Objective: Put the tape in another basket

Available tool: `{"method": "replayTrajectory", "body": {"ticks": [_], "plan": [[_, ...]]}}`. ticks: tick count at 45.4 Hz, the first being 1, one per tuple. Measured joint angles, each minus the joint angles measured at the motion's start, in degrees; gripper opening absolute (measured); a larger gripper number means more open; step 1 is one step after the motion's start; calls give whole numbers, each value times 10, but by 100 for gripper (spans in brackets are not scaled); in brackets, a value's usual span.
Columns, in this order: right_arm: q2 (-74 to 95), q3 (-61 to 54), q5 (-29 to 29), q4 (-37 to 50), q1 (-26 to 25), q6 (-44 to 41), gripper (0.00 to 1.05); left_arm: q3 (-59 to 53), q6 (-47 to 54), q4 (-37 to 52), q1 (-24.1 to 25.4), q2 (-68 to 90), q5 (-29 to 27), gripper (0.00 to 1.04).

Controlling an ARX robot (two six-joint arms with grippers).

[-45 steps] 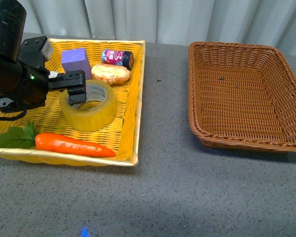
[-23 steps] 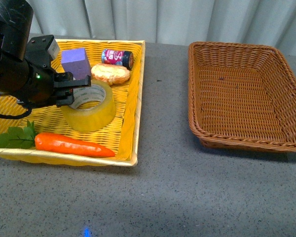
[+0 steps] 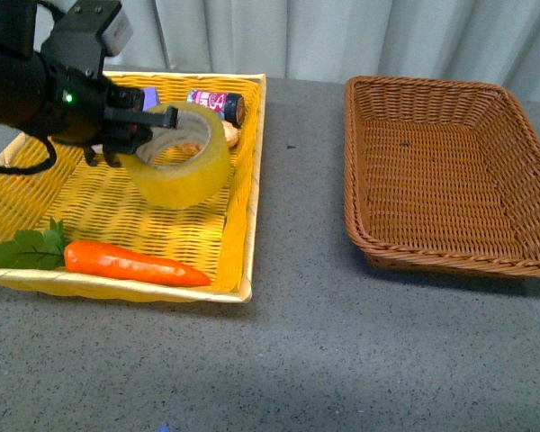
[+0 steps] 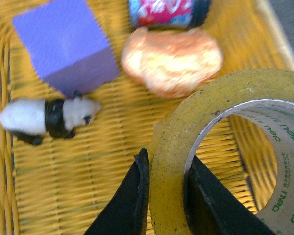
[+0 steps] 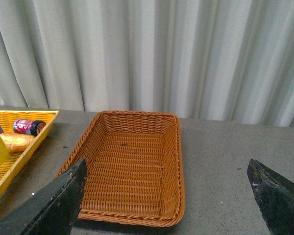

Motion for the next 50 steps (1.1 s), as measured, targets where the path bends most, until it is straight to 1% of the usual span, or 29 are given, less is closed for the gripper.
{"method": "replayTrajectory", "body": {"ticks": [4,10,19,26,32,35,42,46,47,50], "plan": [[0,0,0,0,0,0,96,4,47,-5,-8,-22,25,17],[0,0,0,0,0,0,96,15,95,-16,-21,-32,46,17],[0,0,0,0,0,0,96,39,185,-16,-62,-32,75,17],[0,0,0,0,0,0,96,70,231,-19,-99,-30,103,17],[0,0,0,0,0,0,96,88,252,-29,-120,-24,122,17],[0,0,0,0,0,0,96,89,257,-35,-123,-24,132,17],[1,0,0,-1,0,0,96,89,260,-35,-123,-24,131,17],[47,31,-82,-79,-25,-41,96,89,260,-35,-122,-24,130,17],[66,38,-104,-87,-28,-54,96,89,260,-35,-122,-24,129,17],[115,48,-131,-76,-33,-68,96,89,261,-35,-122,-24,129,17]]}}
